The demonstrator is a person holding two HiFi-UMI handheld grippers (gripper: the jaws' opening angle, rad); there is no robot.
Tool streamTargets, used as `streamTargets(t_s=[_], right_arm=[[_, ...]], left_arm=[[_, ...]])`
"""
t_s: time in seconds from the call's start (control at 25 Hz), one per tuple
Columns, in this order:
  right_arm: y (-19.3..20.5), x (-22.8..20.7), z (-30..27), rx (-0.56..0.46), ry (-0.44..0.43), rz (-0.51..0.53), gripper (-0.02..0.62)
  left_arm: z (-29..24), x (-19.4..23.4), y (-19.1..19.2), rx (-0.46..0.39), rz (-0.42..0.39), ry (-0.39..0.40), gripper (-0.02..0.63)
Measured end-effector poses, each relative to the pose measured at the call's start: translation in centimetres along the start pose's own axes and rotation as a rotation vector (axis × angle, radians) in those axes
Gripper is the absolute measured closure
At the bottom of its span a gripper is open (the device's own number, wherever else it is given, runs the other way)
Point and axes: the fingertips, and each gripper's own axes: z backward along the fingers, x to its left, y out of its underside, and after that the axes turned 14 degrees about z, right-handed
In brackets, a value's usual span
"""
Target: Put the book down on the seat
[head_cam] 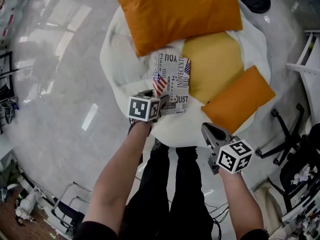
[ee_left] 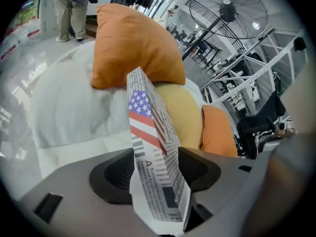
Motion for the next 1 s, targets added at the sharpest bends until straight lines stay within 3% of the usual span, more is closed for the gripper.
streamTargets(t_s=[0.24, 0.52, 0.76, 1.0], right_arm=[[-1.0, 2.1, -0.5, -0.028, -0.004, 0.02, 0.581], [-1.9, 6.2, 1.7, -0.075, 0.001, 0.029, 0.581], [-5.7, 10.5, 7.9, -0.142, 0.053, 0.057, 0.581], [-9.8, 15.4, 14.8, -0.23, 0.073, 0.041, 0.581]], left_arm=[[2.7, 2.9, 0.8, -0.042, 0.011, -0.044, 0.341], [7.8, 1.2, 1.0, -0.149, -0.052, -0.011, 0.35], [16.9, -5.8, -0.7, -0.262, -0.052, 0.102, 0.377], [28.7, -17.3, -2.5, -0.429, -0.282, 0.24, 0.377]])
